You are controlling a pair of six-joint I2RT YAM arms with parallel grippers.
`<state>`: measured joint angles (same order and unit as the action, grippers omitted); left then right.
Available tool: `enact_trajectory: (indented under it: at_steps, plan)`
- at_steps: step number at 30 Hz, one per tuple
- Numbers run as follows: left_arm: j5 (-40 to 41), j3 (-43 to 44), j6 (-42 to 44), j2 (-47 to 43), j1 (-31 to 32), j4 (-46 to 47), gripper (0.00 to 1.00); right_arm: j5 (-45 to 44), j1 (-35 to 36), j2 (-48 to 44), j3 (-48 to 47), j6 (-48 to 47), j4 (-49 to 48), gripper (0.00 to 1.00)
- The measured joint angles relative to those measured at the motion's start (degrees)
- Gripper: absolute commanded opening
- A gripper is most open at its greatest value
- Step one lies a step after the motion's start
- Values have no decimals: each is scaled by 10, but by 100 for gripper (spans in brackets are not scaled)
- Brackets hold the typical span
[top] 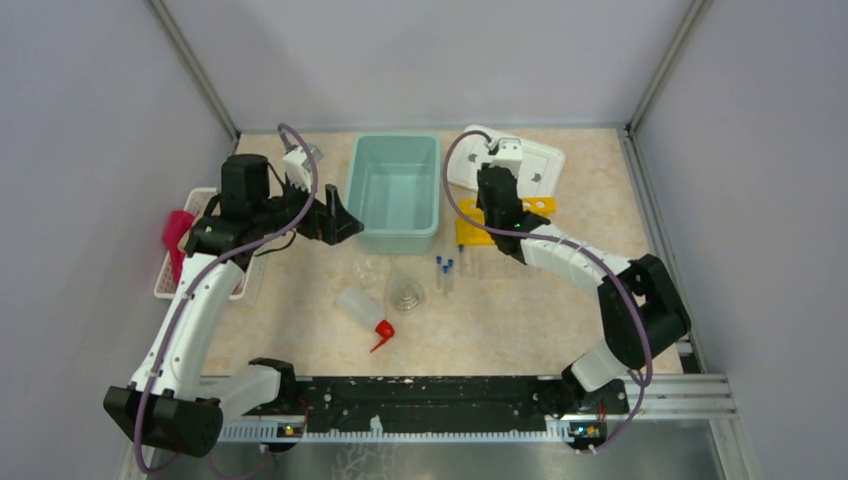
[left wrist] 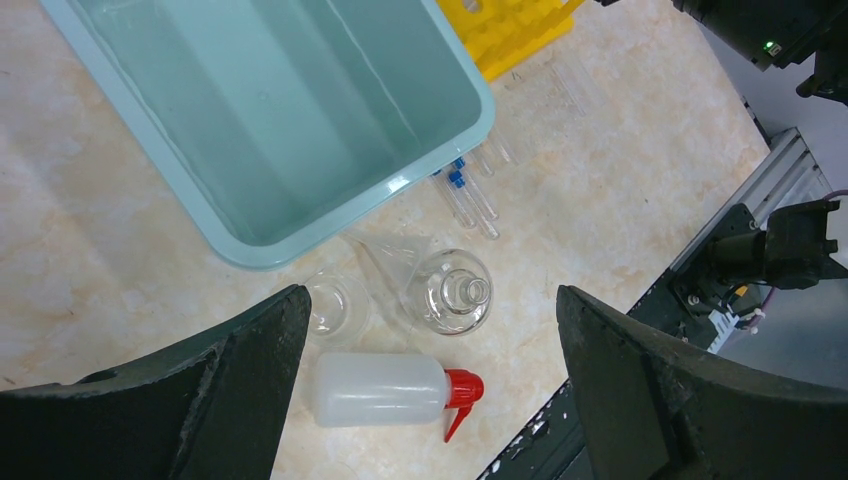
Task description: Organize the chemistry lab equipment
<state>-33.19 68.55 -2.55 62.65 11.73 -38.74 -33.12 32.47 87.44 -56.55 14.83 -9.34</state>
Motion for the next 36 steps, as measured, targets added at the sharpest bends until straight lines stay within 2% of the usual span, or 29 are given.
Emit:
enact_trajectory:
  at_steps: [16, 19, 23, 24, 29, 32, 36]
  plan:
    - [0, 2, -1, 3, 0, 2, 99, 11, 0, 0, 7, -3, -16, 37]
    - [0, 4, -1, 4, 0, 2, 99, 20, 0, 0, -3, -3, 3, 46]
    - [0, 18, -1, 8, 0, 0, 99, 31, 0, 0, -53, 0, 56, 67]
    - [0, 21, -1, 10, 0, 1, 99, 32, 0, 0, -66, 3, 67, 68]
    - [-3, 31, 0, 11, -6, -3, 99, 28, 0, -2, -160, 24, 184, 66]
    - [-10, 40, 0, 12, -12, -12, 99, 20, 0, -14, -212, 59, 273, 57]
    - [-13, 50, 0, 12, -19, -16, 99, 23, 11, -64, -212, 106, 372, 49]
